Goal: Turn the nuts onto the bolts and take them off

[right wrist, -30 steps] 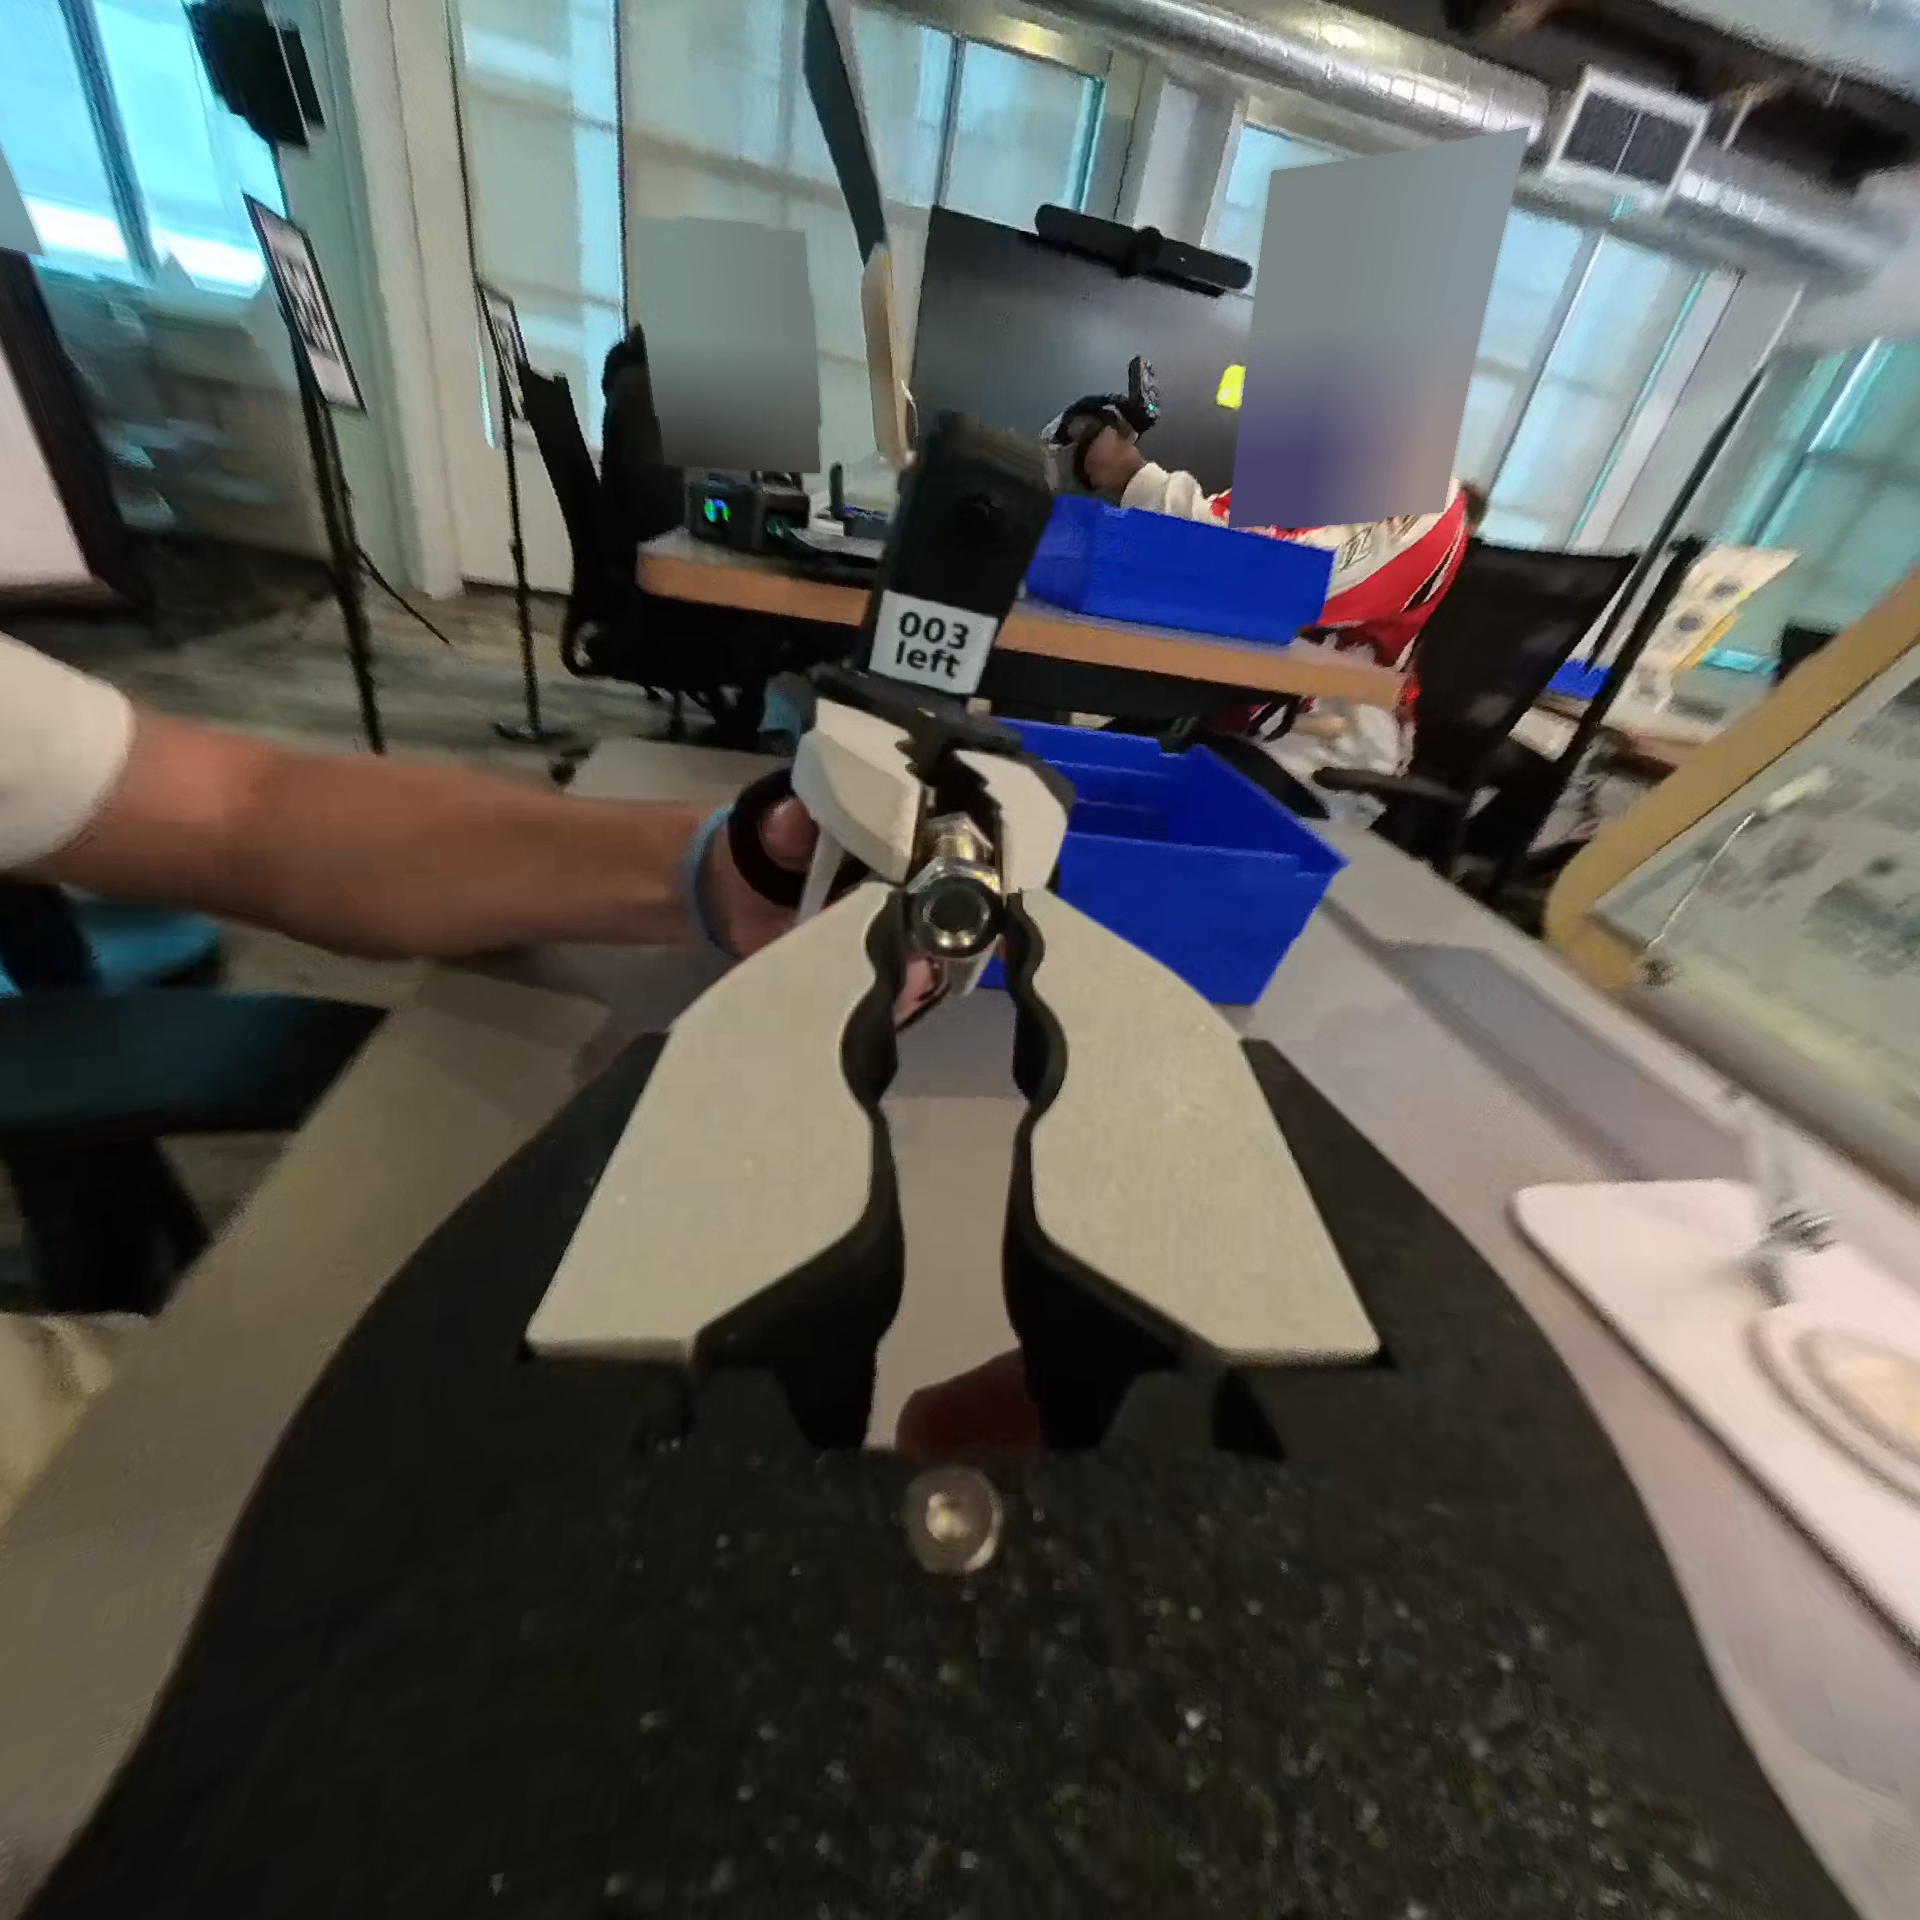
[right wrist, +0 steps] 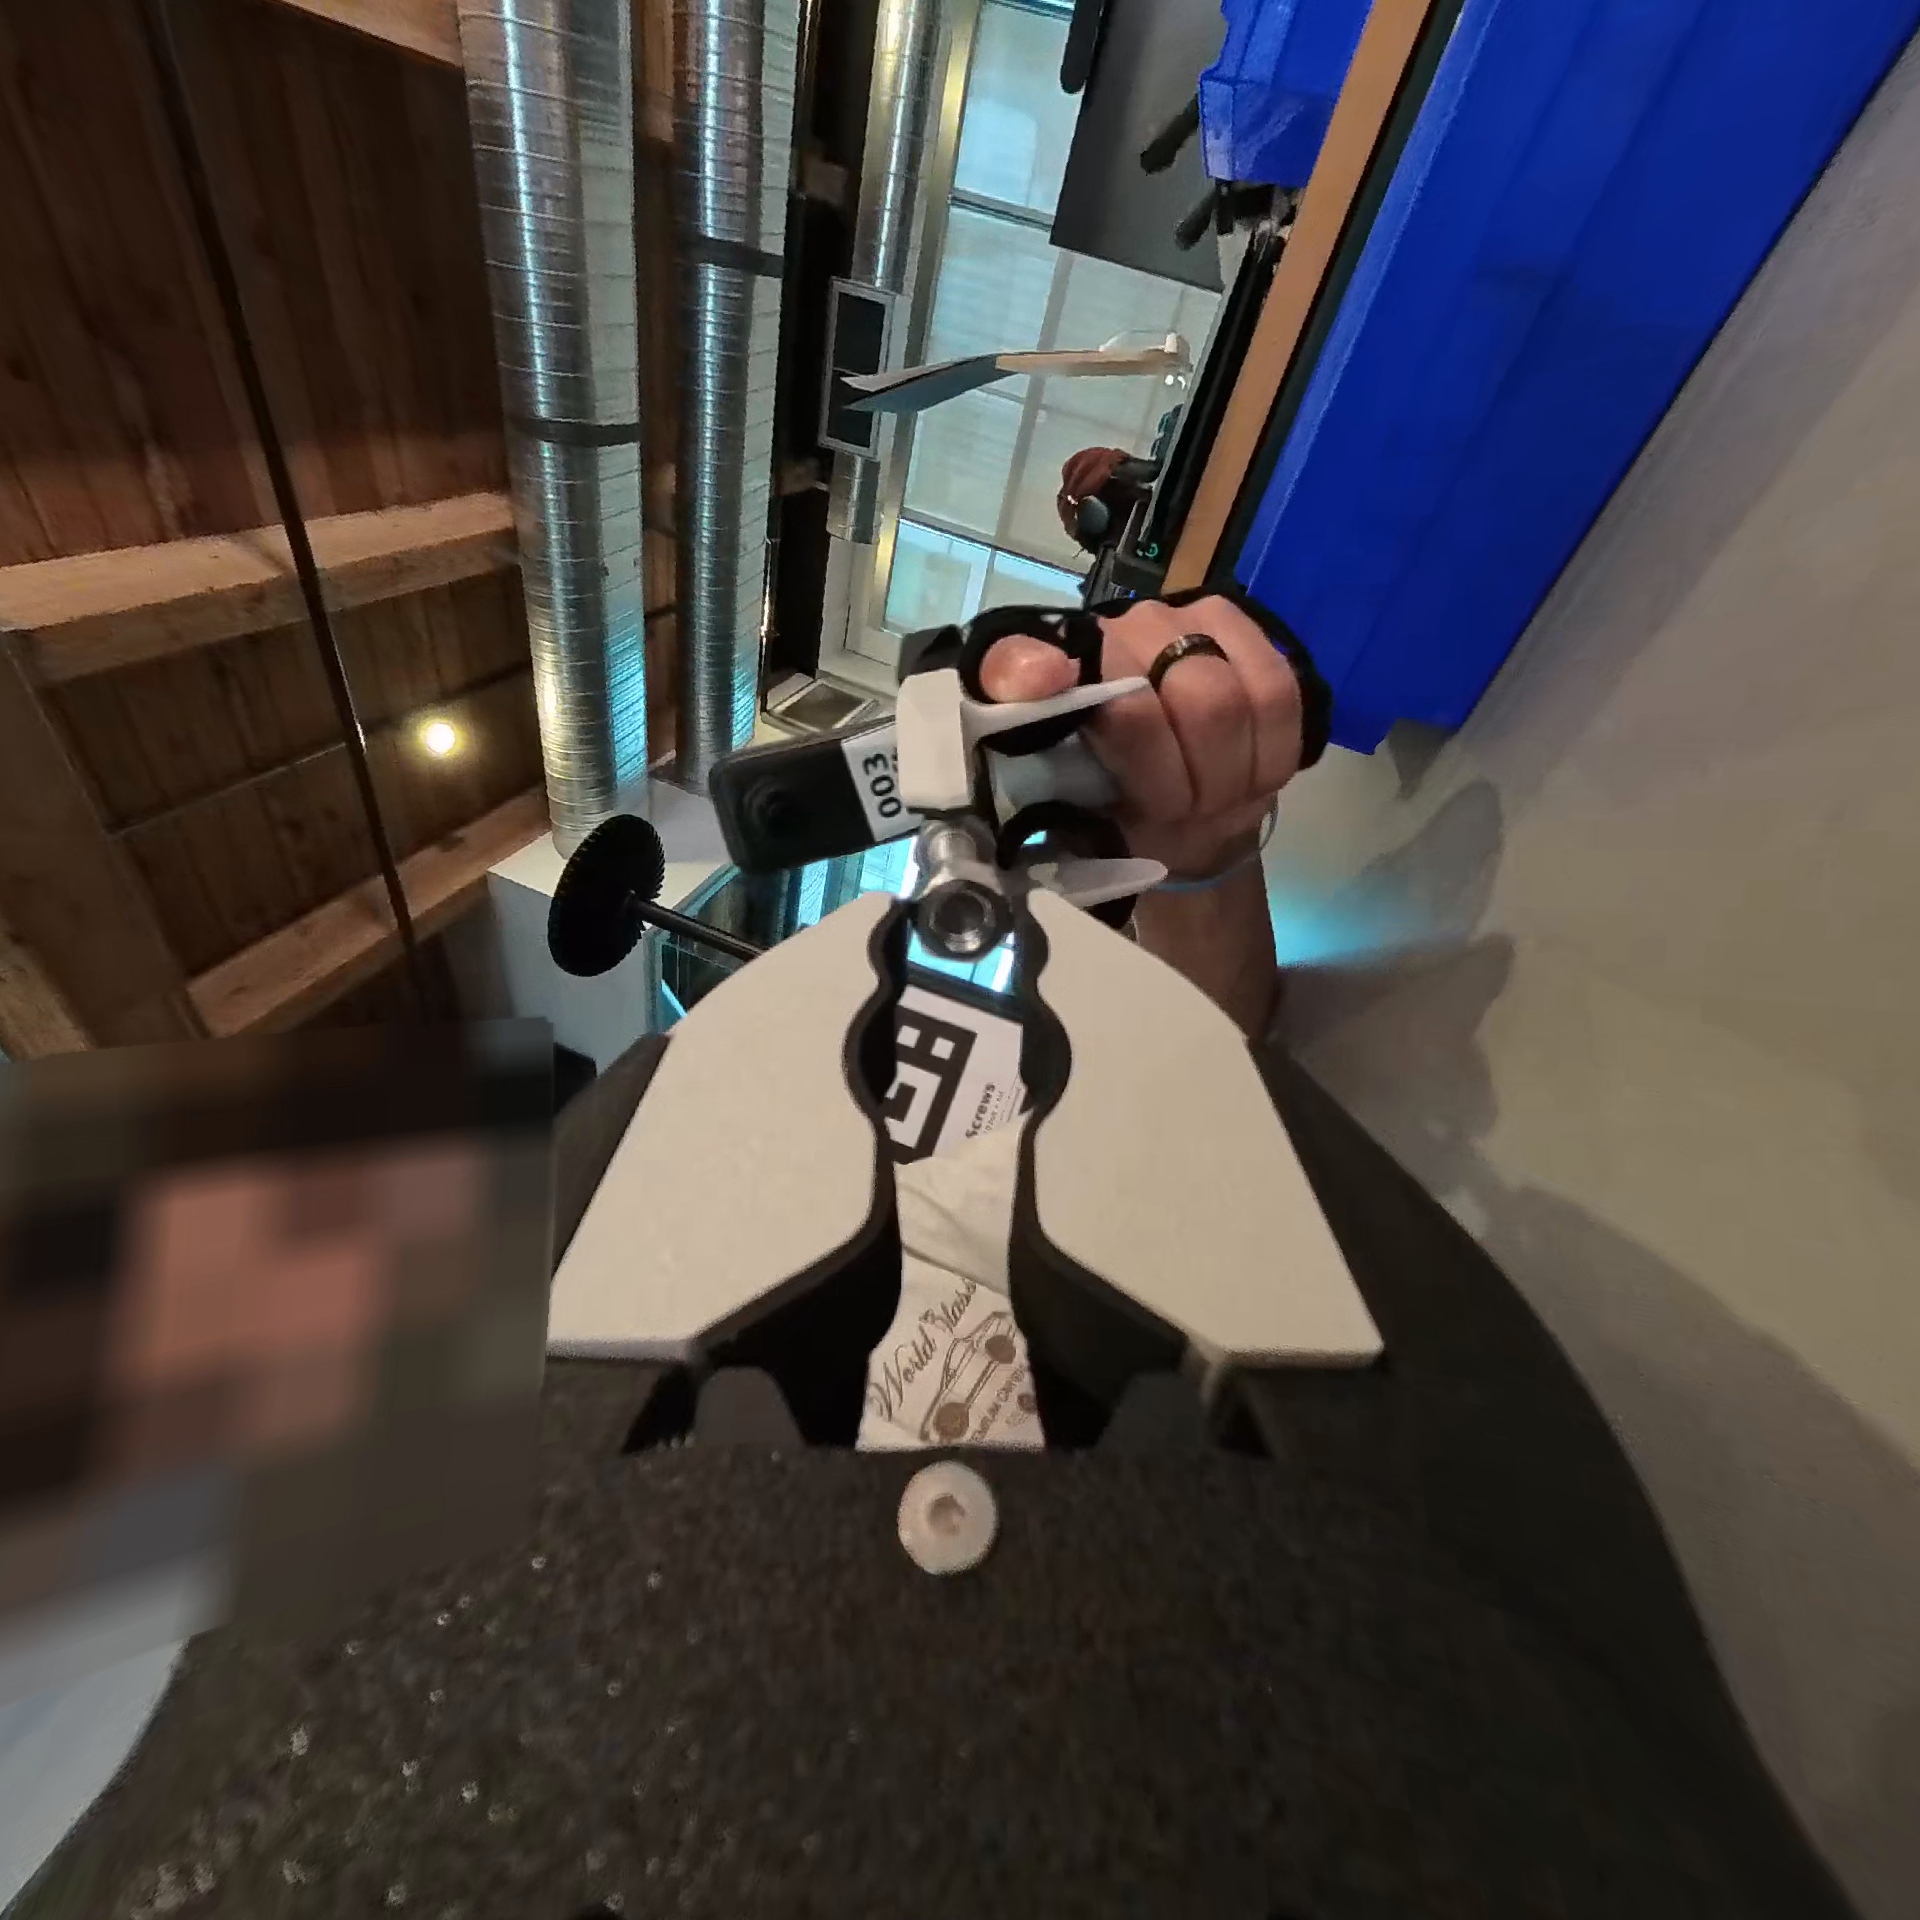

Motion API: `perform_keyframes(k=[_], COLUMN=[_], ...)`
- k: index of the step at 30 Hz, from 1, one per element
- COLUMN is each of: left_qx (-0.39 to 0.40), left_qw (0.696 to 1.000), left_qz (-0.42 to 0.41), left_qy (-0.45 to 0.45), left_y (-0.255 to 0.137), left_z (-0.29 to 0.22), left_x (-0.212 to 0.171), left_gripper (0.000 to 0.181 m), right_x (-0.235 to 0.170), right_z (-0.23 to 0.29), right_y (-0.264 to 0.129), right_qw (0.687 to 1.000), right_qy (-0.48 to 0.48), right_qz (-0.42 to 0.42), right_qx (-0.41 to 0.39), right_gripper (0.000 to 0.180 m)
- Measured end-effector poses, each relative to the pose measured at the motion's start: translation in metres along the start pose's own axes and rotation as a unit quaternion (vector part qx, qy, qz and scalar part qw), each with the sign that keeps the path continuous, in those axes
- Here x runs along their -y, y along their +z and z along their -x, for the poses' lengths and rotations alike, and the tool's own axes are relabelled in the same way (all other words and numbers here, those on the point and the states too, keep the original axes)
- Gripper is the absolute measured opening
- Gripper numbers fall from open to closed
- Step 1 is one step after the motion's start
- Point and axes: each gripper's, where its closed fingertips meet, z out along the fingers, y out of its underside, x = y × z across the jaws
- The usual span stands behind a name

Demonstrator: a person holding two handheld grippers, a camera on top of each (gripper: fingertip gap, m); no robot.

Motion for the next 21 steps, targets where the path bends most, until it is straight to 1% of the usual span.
perform_keyframes(k=[1,8,10,12,14,15,16,17,18,19,20,21], left_qx=[0.000,0.011,0.016,0.014,0.010,0.005,0.000,-0.010,-0.023,-0.039,-0.060,-0.073], left_qw=[1.000,0.999,0.999,0.998,0.995,0.992,0.987,0.981,0.973,0.963,0.949,0.936], left_qz=[-0.007,-0.025,-0.030,-0.039,-0.057,-0.071,-0.086,-0.099,-0.114,-0.129,-0.141,-0.153], left_qy=[-0.007,-0.032,-0.039,-0.055,-0.084,-0.106,-0.133,-0.164,-0.198,-0.235,-0.274,-0.308], left_y=[0.000,-0.003,-0.003,-0.005,-0.008,-0.009,-0.011,-0.013,-0.014,-0.015,-0.015,-0.015], left_z=[0.001,0.008,0.011,0.013,0.017,0.020,0.022,0.025,0.027,0.028,0.028,0.029], left_x=[0.001,0.003,0.003,0.005,0.007,0.009,0.011,0.011,0.012,0.012,0.012,0.012], left_gripper=[0.017,0.017,0.017,0.017,0.017,0.017,0.017,0.017,0.017,0.017,0.017,0.017], right_x=[0.001,0.001,0.003,0.005,0.006,0.005,0.004,0.005,0.008,0.010,0.011,0.014], right_z=[0.002,0.011,0.010,0.010,0.007,0.007,0.003,-0.003,-0.008,-0.010,-0.010,-0.009], right_y=[0.001,0.008,0.007,0.005,0.002,0.000,-0.002,-0.005,-0.009,-0.012,-0.014,-0.016], right_qw=[1.000,0.999,0.999,0.998,0.993,0.987,0.975,0.952,0.915,0.867,0.810,0.735], right_qy=[-0.007,-0.037,-0.046,-0.068,-0.119,-0.156,-0.214,-0.292,-0.379,-0.465,-0.546,-0.631], right_qz=[-0.003,-0.005,-0.007,-0.012,-0.005,0.004,0.020,0.034,0.044,0.060,0.074,0.083], right_qx=[0.002,0.019,0.012,0.009,-0.016,-0.026,-0.051,-0.089,-0.131,-0.168,-0.199,-0.235], right_gripper=[0.019,0.028,0.033,0.032,0.040,0.041,0.042,0.043,0.045,0.052,0.047,0.044])
